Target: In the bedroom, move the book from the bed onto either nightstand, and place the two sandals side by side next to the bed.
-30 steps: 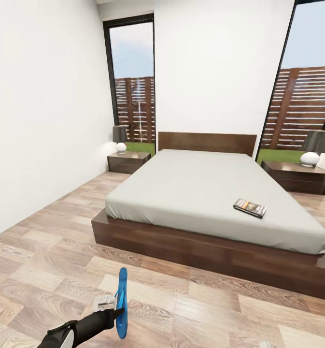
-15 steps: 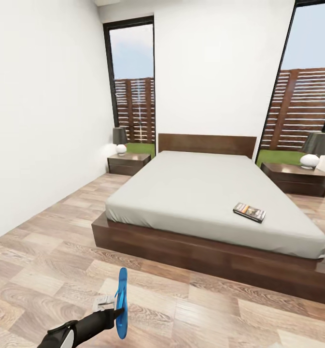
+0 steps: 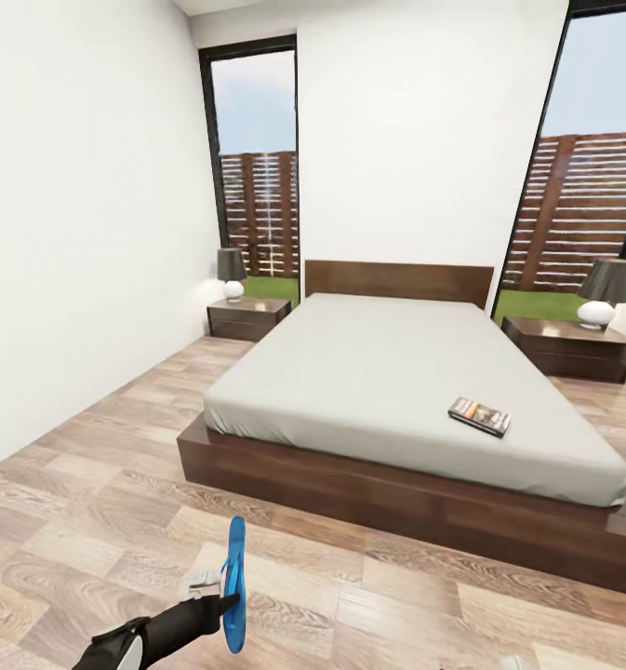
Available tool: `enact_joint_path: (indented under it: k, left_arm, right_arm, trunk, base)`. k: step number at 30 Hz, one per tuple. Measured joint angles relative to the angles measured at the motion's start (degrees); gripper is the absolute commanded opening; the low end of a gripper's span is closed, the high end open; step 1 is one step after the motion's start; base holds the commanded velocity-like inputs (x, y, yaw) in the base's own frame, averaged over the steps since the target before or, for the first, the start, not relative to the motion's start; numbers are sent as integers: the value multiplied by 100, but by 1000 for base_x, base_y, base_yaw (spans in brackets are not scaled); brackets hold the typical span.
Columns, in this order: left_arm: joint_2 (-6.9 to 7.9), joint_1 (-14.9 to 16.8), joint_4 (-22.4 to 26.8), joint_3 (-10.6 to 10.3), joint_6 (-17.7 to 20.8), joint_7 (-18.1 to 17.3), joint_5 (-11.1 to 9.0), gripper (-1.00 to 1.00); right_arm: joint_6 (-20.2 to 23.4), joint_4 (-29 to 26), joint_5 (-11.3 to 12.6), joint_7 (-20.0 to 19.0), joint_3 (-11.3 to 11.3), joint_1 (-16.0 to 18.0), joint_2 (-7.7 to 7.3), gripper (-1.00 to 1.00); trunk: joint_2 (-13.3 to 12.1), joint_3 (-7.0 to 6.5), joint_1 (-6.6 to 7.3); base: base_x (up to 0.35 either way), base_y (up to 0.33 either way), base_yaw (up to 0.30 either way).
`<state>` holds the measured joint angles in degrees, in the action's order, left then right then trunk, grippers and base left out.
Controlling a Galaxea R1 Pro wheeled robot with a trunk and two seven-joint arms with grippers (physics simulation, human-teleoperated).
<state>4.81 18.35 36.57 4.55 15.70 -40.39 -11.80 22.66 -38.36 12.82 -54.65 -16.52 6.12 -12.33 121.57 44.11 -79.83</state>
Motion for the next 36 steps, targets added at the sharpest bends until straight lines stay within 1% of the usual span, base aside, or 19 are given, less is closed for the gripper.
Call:
enact_joint_path:
  k: [1, 2, 3, 4, 5, 6, 8, 11, 14, 23, 28, 33, 36]
  left_arm:
    - [-2, 0, -30, -7, -4, 13, 5, -100]
    - [-1, -3, -243, -14, -183, 42, 36, -100]
    - [2, -4, -655, -18, -660, 108, 46, -100]
    - [2, -3, -887, -15, -1003, 181, 25, -100]
    - [0, -4, -1186, -15, -1432, 367, 1, -100]
    - [-2, -3, -1293, -13, -1574, 474, -21, -100]
    - [-32, -3, -1407, -22, -1730, 675, -22, -100]
    - [-169, -2, -1470, -28, -1825, 933, -18, -100]
    - [-211, -2, -1493, -29, -1843, 1018, -21, -100]
    - [-217, -4, -1502, -11, -1844, 1047, -41, -100]
    - [-224, -4, -1502, -18, -1839, 1047, -43, -100]
    - [-225, -4, -1514, -20, -1840, 1047, -42, -100]
    - [-224, -5, -1612, -26, -1845, 1048, -37, -100]
  right_arm:
    - [-7, 3, -3, 264, 2, 0, 6, 100]
    - [-14, 4, -2, 497, 5, 0, 9, 100]
    - [-22, 4, 0, 715, 7, 0, 13, 100]
    - [-24, 7, 2, 801, 8, 0, 12, 100]
    - [-27, 11, 3, 892, 9, 0, 16, 100]
    - [-28, 8, 4, 916, 9, 0, 18, 100]
    - [-29, 6, 5, 936, 9, 0, 19, 100]
    - [-29, 5, 5, 942, 9, 0, 19, 100]
    - [-29, 4, 2, 939, 9, 0, 20, 100]
    - [-30, 24, 8, 958, 8, 2, 20, 100]
    - [-30, 484, 12, 959, -18, 1, 27, 100]
    - [-29, 586, 11, 959, -22, 2, 28, 100]
    - [-29, 593, 7, 959, -23, 2, 29, 100]
  trunk:
    - [-40, -18, 22]
    - [-42, -18, 22]
    - [-42, -17, 22]
    - [-42, -18, 22]
    - [-42, -17, 22]
    - [-42, -18, 23]
    - [-42, -18, 23]
    - [-41, -18, 23]
    - [-41, -18, 23]
    - [-42, -25, 23]
    - [-41, -25, 23]
    - [-41, -25, 23]
    - [-42, -25, 23]
  base:
    - [0, 0, 0]
    - [0, 0, 0]
    - [0, 0, 0]
    - [0, 0, 0]
    - [0, 0, 0]
    - [0, 0, 0]
    - [0, 0, 0]
    - [0, 0, 0]
    - [0, 0, 48]
    - [0, 0, 256]
    - [0, 0, 293]
    - [0, 0, 293]
    - [0, 0, 293]
